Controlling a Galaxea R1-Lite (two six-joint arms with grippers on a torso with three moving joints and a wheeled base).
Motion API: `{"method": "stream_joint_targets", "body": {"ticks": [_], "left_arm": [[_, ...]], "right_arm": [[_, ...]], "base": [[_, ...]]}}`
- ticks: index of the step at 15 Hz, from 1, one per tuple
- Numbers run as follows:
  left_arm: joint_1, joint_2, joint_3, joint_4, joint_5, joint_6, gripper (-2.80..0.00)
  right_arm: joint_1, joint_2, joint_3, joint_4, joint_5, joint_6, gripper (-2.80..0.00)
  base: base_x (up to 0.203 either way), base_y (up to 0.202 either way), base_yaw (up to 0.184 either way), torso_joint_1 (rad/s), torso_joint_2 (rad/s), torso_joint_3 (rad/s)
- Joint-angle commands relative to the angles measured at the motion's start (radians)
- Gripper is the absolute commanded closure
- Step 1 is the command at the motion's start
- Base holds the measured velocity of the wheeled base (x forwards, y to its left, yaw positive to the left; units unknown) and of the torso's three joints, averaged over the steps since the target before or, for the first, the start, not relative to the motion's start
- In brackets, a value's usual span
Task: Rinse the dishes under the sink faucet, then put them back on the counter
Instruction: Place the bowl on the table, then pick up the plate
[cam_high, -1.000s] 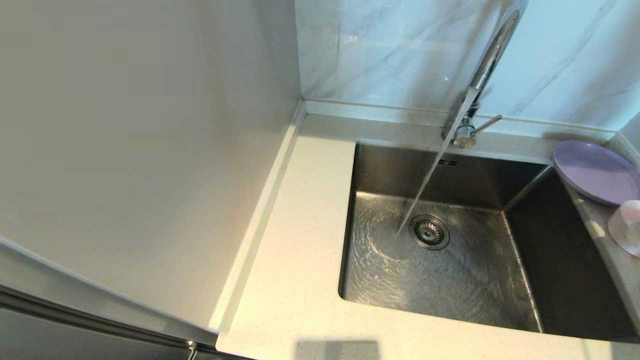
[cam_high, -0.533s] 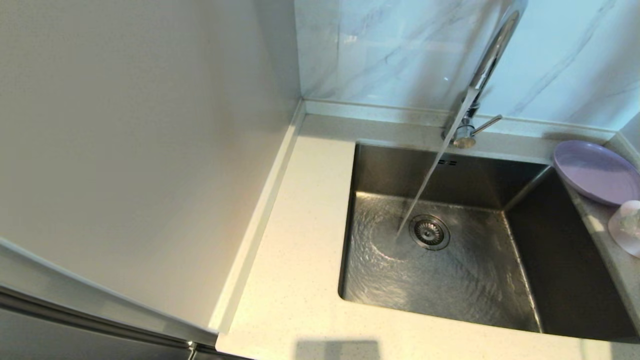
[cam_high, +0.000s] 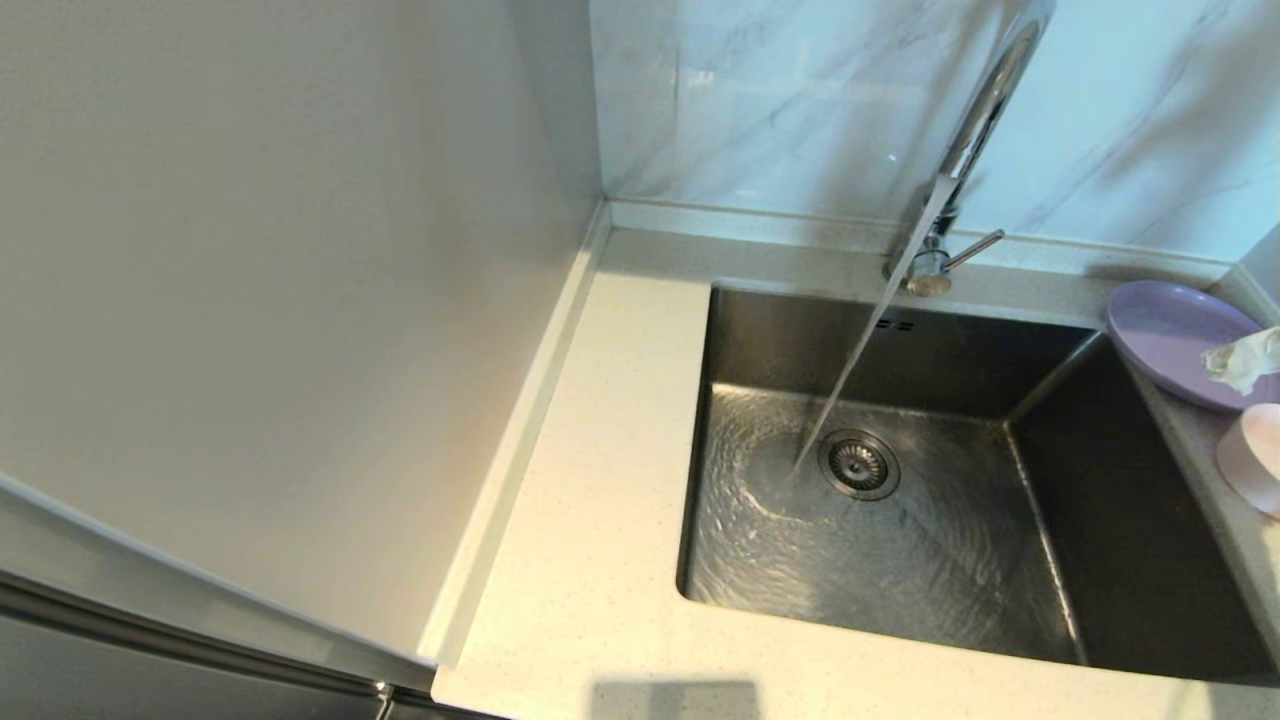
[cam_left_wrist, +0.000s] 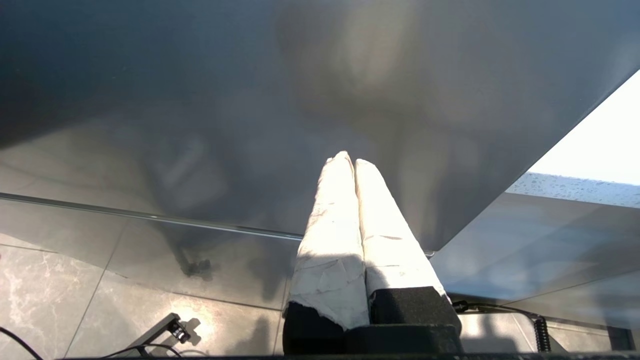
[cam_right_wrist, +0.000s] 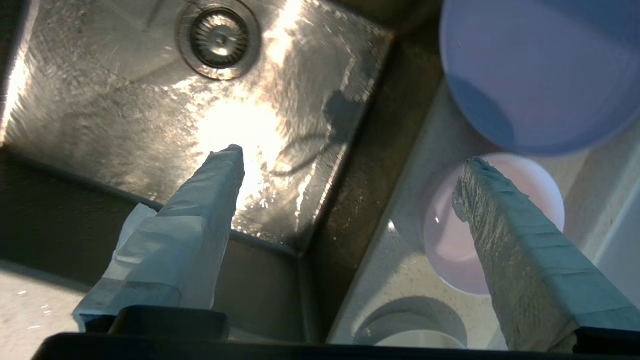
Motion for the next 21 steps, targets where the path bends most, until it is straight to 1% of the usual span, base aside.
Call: {"method": "stream_joint_targets", "body": {"ticks": [1, 2, 4, 5, 8, 11, 15, 18, 19, 21], "left_arm": [[0.000, 0.000, 0.000, 0.000, 0.000, 0.000, 0.00], [0.000, 0.000, 0.000, 0.000, 0.000, 0.000, 0.00], [0.000, 0.000, 0.000, 0.000, 0.000, 0.000, 0.00], [0.000, 0.000, 0.000, 0.000, 0.000, 0.000, 0.00], [0.000, 0.000, 0.000, 0.000, 0.000, 0.000, 0.00], [0.000, 0.000, 0.000, 0.000, 0.000, 0.000, 0.00], [0.000, 0.000, 0.000, 0.000, 0.000, 0.000, 0.00], [0.000, 0.000, 0.000, 0.000, 0.000, 0.000, 0.00], [0.000, 0.000, 0.000, 0.000, 0.000, 0.000, 0.00], [0.000, 0.000, 0.000, 0.000, 0.000, 0.000, 0.00]], "right_arm": [[0.068, -0.022, -0.070, 0.066, -0.010, -0.002, -2.80], [0.097, -0.012, -0.113, 0.118, -0.047, -0.002, 0.00], [0.140, 0.036, -0.176, 0.209, -0.207, -0.004, 0.00], [0.160, 0.066, -0.203, 0.229, -0.260, -0.002, 0.00], [0.169, 0.145, -0.283, 0.235, -0.264, -0.007, 0.00], [0.169, 0.191, -0.318, 0.235, -0.264, -0.065, 0.00], [0.176, 0.236, -0.367, 0.256, -0.273, -0.077, 0.00], [0.177, 0.326, -0.376, 0.252, -0.272, -0.076, 0.00], [0.177, 0.354, -0.382, 0.244, -0.271, -0.077, 0.00], [0.176, 0.389, -0.385, 0.163, -0.270, -0.088, 0.00]], "base": [[0.000, 0.000, 0.000, 0.000, 0.00, 0.000], [0.000, 0.000, 0.000, 0.000, 0.00, 0.000], [0.000, 0.000, 0.000, 0.000, 0.00, 0.000], [0.000, 0.000, 0.000, 0.000, 0.00, 0.000], [0.000, 0.000, 0.000, 0.000, 0.00, 0.000], [0.000, 0.000, 0.000, 0.000, 0.00, 0.000], [0.000, 0.000, 0.000, 0.000, 0.00, 0.000], [0.000, 0.000, 0.000, 0.000, 0.00, 0.000], [0.000, 0.000, 0.000, 0.000, 0.00, 0.000], [0.000, 0.000, 0.000, 0.000, 0.00, 0.000]]}}
